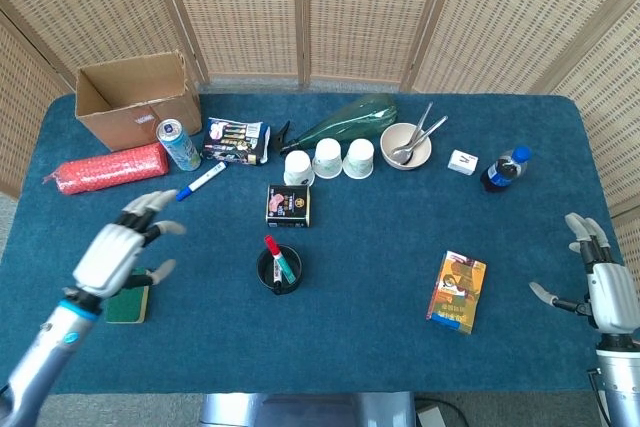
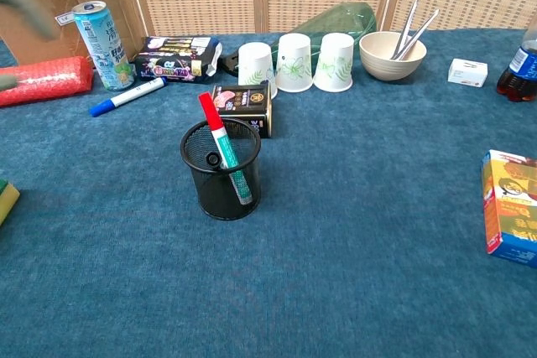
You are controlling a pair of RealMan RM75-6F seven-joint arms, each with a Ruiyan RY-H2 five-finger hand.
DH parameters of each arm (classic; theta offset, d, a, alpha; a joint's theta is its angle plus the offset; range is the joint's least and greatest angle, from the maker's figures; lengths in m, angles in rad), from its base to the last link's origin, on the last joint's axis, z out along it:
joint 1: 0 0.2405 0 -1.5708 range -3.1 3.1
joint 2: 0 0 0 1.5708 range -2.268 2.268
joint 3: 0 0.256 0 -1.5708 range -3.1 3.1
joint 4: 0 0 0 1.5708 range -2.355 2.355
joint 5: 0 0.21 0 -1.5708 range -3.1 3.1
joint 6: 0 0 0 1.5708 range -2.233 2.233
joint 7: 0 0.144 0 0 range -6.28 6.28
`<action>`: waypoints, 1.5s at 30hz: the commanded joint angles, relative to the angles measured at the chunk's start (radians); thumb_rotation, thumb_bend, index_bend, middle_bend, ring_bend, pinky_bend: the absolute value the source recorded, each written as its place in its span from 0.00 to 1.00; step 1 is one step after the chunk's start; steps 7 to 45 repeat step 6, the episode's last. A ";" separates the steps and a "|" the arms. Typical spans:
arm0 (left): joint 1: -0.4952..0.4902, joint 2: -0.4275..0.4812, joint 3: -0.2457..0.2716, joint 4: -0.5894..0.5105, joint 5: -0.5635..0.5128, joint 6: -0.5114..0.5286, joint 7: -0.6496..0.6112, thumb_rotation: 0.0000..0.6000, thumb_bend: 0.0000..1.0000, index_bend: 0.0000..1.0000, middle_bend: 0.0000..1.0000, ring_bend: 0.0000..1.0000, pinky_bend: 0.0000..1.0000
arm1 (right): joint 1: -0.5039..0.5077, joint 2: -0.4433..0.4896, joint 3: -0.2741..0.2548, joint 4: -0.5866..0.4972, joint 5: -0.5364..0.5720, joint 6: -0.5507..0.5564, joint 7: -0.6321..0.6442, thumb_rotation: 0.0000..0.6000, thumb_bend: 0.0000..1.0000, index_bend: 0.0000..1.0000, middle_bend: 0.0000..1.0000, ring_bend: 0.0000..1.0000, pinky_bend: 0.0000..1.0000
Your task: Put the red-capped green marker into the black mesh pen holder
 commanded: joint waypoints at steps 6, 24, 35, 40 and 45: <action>0.154 0.034 0.058 0.076 -0.074 0.097 0.020 1.00 0.39 0.35 0.00 0.00 0.08 | -0.008 0.042 0.000 -0.050 0.038 -0.035 -0.163 1.00 0.00 0.00 0.01 0.00 0.23; 0.154 0.034 0.058 0.076 -0.074 0.097 0.020 1.00 0.39 0.35 0.00 0.00 0.08 | -0.008 0.042 0.000 -0.050 0.038 -0.035 -0.163 1.00 0.00 0.00 0.01 0.00 0.23; 0.154 0.034 0.058 0.076 -0.074 0.097 0.020 1.00 0.39 0.35 0.00 0.00 0.08 | -0.008 0.042 0.000 -0.050 0.038 -0.035 -0.163 1.00 0.00 0.00 0.01 0.00 0.23; 0.154 0.034 0.058 0.076 -0.074 0.097 0.020 1.00 0.39 0.35 0.00 0.00 0.08 | -0.008 0.042 0.000 -0.050 0.038 -0.035 -0.163 1.00 0.00 0.00 0.01 0.00 0.23; 0.154 0.034 0.058 0.076 -0.074 0.097 0.020 1.00 0.39 0.35 0.00 0.00 0.08 | -0.008 0.042 0.000 -0.050 0.038 -0.035 -0.163 1.00 0.00 0.00 0.01 0.00 0.23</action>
